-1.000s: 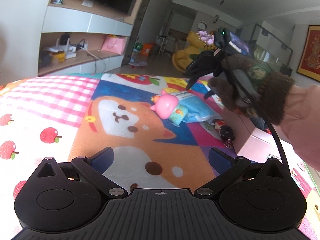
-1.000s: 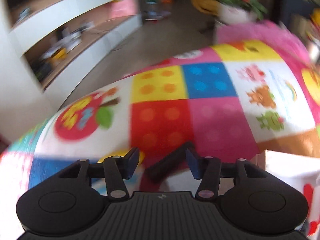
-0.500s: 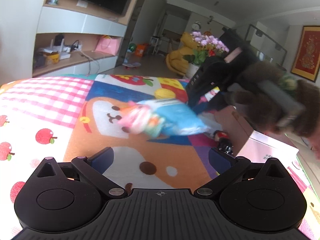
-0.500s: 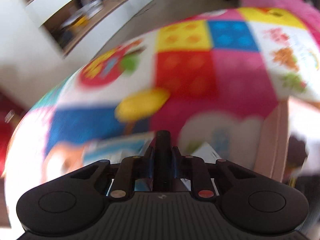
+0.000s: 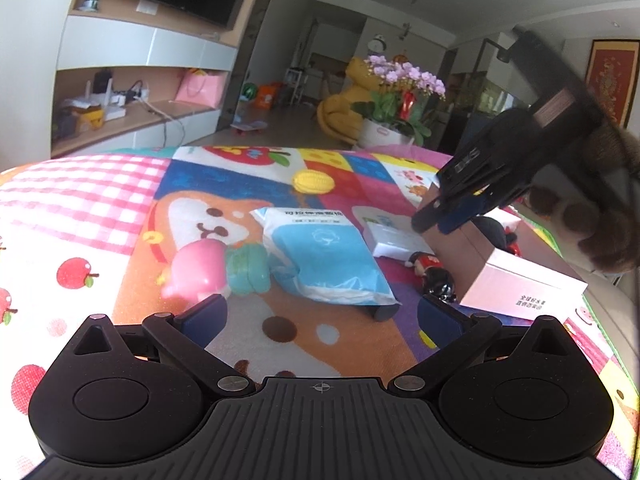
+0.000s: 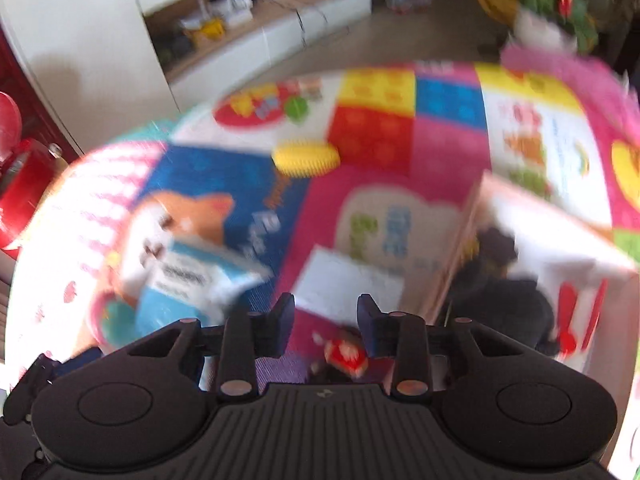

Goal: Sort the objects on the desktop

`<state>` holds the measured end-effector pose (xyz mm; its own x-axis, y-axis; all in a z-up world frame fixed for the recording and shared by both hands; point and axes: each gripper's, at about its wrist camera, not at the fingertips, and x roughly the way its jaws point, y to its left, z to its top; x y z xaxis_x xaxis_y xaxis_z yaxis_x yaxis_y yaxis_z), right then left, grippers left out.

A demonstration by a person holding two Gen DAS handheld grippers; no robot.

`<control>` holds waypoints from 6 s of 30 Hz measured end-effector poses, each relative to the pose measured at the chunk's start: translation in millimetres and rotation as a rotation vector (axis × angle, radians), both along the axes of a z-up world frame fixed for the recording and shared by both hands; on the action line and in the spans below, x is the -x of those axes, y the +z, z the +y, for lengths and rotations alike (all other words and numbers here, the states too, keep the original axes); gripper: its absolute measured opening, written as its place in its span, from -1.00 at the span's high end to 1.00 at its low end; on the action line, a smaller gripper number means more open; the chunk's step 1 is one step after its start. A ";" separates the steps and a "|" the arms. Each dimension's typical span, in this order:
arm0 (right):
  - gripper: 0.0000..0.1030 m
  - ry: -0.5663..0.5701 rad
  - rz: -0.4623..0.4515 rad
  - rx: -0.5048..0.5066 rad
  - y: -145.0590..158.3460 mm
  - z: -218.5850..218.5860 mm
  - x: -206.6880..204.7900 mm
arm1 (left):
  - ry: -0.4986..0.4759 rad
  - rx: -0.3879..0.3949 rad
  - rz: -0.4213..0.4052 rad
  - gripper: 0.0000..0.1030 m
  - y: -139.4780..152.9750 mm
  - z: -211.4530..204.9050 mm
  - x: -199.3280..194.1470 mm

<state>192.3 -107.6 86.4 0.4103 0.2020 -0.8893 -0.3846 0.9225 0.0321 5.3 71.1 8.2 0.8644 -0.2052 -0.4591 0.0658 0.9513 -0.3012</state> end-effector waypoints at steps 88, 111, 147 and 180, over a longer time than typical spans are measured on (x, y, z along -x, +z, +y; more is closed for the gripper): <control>-0.57 -0.197 -0.434 -0.199 -12.1 -209.0 186.5 | -0.491 -0.133 0.074 -1.00 26.7 -134.7 -7.1; 0.35 0.087 -0.236 -0.227 -41.9 -162.8 297.8 | -0.265 -0.148 0.079 -1.00 39.3 -104.2 27.0; -0.76 -0.550 -0.374 -0.366 -86.9 -222.7 223.7 | -0.425 -0.177 0.128 -1.00 2.8 -162.9 -33.4; -0.45 -0.140 -0.343 -0.314 -79.8 -133.8 235.5 | -0.189 -0.214 0.147 -0.84 -5.1 -103.7 3.8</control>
